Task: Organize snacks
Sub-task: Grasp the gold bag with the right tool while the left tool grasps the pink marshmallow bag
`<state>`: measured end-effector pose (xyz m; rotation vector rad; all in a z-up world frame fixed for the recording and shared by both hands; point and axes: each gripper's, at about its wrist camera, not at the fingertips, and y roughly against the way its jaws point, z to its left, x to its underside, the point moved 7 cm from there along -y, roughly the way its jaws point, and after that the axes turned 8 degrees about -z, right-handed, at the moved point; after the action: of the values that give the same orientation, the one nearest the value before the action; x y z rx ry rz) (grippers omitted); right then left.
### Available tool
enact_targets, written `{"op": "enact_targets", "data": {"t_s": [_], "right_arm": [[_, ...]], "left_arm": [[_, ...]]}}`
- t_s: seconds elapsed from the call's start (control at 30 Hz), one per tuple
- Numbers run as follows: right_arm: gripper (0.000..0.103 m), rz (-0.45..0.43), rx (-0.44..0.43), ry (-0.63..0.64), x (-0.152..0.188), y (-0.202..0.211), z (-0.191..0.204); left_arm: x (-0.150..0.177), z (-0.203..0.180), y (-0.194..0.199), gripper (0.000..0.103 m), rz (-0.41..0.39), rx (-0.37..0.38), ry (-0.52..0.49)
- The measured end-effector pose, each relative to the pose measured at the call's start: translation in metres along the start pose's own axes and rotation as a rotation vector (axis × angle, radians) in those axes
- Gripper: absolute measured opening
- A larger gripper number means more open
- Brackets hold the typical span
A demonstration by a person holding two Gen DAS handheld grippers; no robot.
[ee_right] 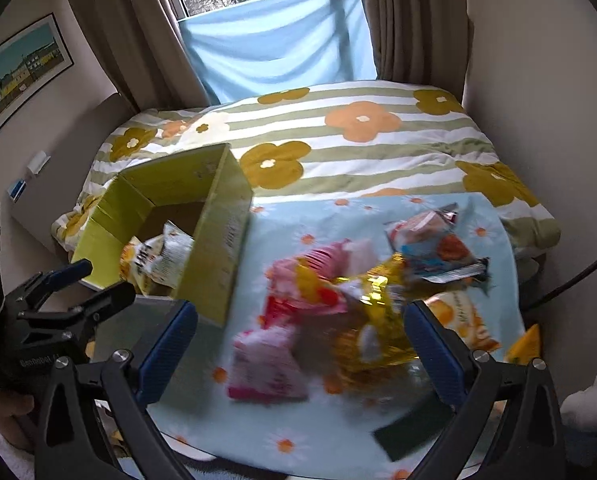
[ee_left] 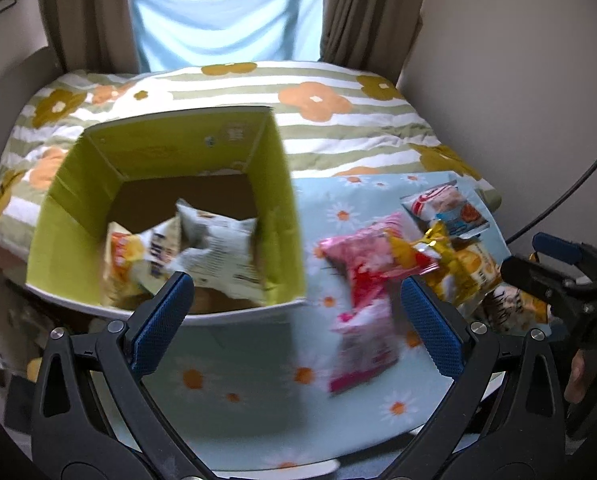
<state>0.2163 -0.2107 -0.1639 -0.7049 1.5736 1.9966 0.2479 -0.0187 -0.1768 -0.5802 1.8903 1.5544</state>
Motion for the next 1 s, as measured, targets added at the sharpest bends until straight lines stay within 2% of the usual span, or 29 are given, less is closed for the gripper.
{"op": "enact_targets", "data": {"t_s": [0.13,0.27,0.43,0.63,0.87,1.0], "right_arm": [[0.103,0.011,-0.012,0.027,0.006,0.006,-0.028],[0.103,0.025,-0.014,0.068,0.01,0.006,-0.054],[0.103,0.025,0.01,0.13,0.016,0.002,-0.073],[0.103,0.063,-0.022,0.097,0.025,-0.016,-0.084],[0.103,0.098,0.041,0.129,0.029,-0.044,-0.094],[0.103,0.133,0.037,0.129,0.034,-0.061,-0.093]], "left_arm": [[0.002,-0.038,-0.004,0.103,-0.009,-0.014,0.016],[0.004,-0.071,-0.014,0.103,0.005,0.005,0.048],[0.008,-0.103,-0.038,0.102,0.066,0.033,0.058],[0.005,-0.112,-0.075,0.102,0.146,0.046,0.106],[0.012,-0.105,-0.136,0.102,0.269,0.055,0.147],[0.021,-0.102,-0.165,0.102,0.335,0.045,0.144]]}}
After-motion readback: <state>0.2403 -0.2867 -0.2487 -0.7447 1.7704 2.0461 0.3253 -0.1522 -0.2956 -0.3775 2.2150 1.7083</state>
